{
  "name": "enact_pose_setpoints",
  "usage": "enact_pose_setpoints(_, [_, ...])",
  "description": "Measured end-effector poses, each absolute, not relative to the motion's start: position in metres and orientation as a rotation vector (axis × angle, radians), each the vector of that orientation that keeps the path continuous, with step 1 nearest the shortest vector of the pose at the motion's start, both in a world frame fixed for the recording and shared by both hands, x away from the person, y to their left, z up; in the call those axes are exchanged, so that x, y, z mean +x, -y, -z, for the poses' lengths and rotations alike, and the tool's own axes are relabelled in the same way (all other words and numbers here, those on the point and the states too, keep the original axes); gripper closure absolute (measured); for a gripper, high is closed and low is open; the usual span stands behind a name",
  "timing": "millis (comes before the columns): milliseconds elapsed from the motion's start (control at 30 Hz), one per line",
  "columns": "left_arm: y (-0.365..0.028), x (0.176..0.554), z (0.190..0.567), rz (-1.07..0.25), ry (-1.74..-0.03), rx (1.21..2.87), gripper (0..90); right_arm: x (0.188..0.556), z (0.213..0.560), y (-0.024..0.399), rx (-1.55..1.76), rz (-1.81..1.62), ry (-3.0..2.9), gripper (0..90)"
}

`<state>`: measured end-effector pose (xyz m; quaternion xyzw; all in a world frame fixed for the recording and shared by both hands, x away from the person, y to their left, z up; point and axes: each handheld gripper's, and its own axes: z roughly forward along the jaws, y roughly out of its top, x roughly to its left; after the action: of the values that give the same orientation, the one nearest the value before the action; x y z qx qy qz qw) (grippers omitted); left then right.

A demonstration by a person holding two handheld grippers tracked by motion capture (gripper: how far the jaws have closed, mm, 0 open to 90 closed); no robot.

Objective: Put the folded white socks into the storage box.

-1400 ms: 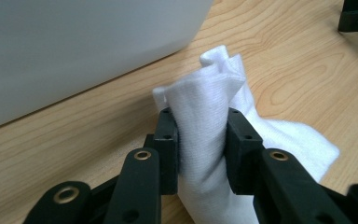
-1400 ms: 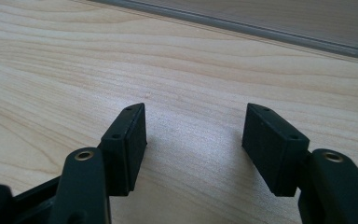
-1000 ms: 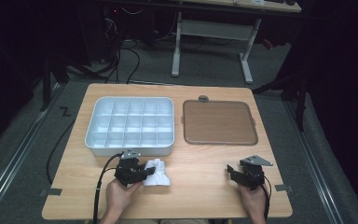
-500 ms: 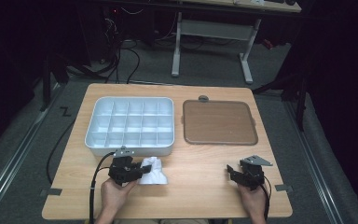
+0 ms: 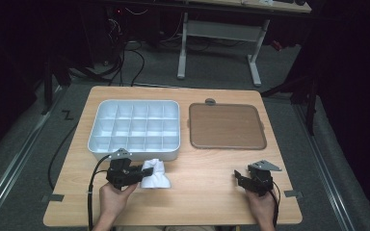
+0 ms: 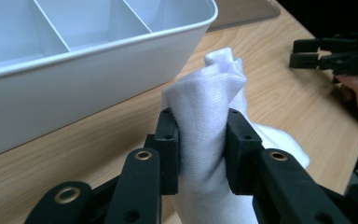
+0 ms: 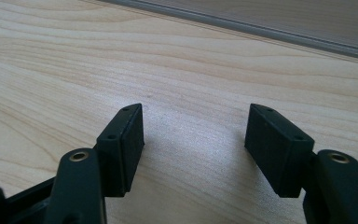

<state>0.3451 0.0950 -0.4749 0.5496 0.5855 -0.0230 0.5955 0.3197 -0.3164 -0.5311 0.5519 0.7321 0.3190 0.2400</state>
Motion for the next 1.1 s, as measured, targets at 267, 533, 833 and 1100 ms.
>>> enact_pose_setpoints(267, [-0.101,0.346,0.468,0.055,-1.361,1.27,70.3,0.32,0.531,0.316,1.508,-0.874,-2.007,37.4])
enact_pose_setpoints(533, [-0.106,0.349,0.458,0.051,-1.353,1.261,70.3,0.32,0.531,0.316,1.51,-0.873,-2.005,37.2])
enact_pose_setpoints(833, [-0.111,0.353,0.449,0.077,-1.346,1.249,70.3,0.32,0.531,0.316,1.512,-0.874,-2.005,36.9])
enact_pose_setpoints(1100, [-0.114,0.358,0.444,0.078,-1.341,1.243,70.3,0.32,0.531,0.316,1.504,-0.87,-2.011,36.2])
